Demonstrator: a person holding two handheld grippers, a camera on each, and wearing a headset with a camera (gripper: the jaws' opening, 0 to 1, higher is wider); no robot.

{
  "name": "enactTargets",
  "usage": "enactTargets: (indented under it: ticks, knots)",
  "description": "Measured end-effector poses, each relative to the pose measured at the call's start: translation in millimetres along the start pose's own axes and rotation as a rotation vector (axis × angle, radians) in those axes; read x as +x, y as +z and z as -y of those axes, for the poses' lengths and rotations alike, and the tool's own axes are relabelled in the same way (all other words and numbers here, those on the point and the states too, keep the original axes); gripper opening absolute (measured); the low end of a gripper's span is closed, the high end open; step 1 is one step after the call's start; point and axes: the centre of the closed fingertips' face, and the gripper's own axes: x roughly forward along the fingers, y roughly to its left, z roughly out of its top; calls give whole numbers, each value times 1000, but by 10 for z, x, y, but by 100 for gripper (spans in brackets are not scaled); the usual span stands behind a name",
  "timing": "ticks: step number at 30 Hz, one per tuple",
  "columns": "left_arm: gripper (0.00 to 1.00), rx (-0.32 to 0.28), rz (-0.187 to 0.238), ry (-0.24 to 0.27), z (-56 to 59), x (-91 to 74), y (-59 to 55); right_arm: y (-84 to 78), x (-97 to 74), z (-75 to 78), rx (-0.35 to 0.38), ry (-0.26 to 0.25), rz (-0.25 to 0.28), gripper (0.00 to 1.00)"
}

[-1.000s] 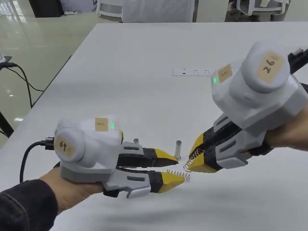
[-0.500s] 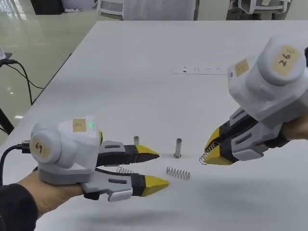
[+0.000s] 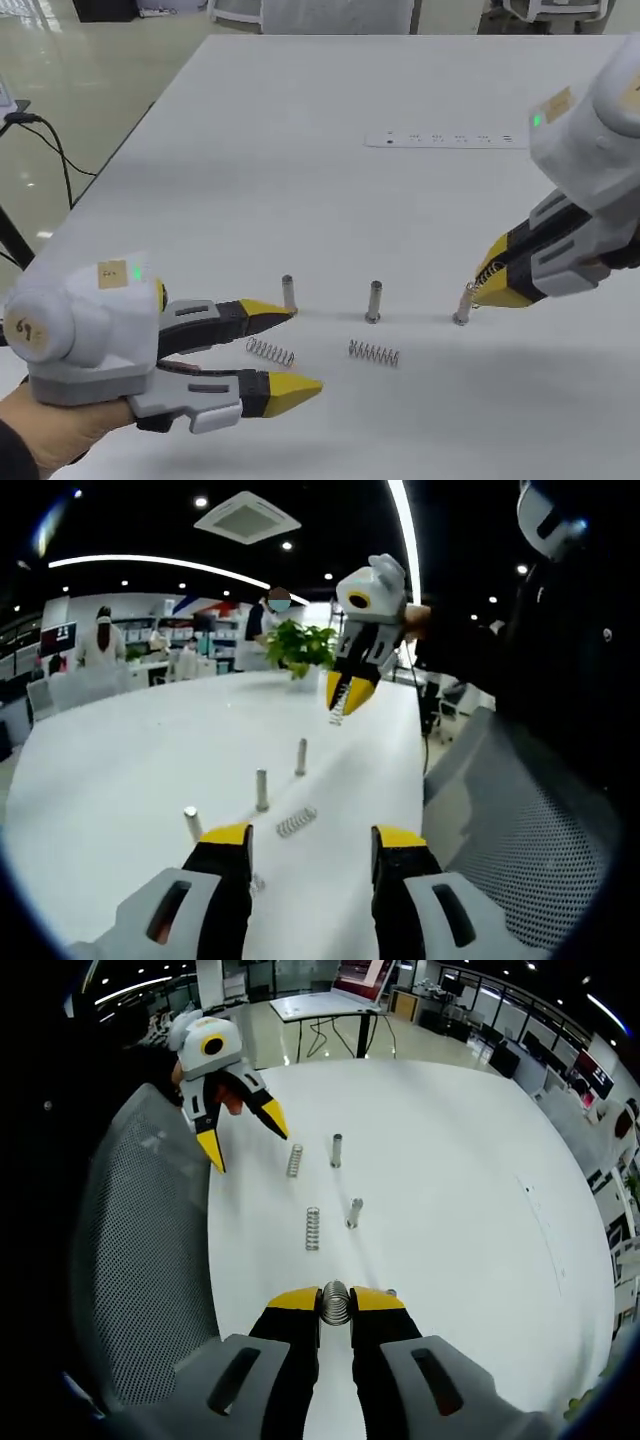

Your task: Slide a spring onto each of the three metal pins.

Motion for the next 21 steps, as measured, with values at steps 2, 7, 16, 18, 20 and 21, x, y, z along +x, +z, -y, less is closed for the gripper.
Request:
enactTargets:
  ticks: [2,7,16,18,20,21]
  knots:
    - [43,-9,1,9,1,-13,-12,-36,-12,51,4,-10,-13,8]
    - [46,-23,2,23,9,-21,-31,-108,15,209,4,-34,-45,8]
    - [49,-34,4,35,29,-35,-36,-121,161,357,9,-27,-65,8]
    - [50,-37,4,36,31,-37,-42,-137,196,379,5,-27,-76,8]
    - [50,-39,1,35,39,-36,-49,-146,222,385,7,-19,-81,8]
    - [50,-38,-1,34,43,-35,-53,-147,232,387,7,-17,-82,8]
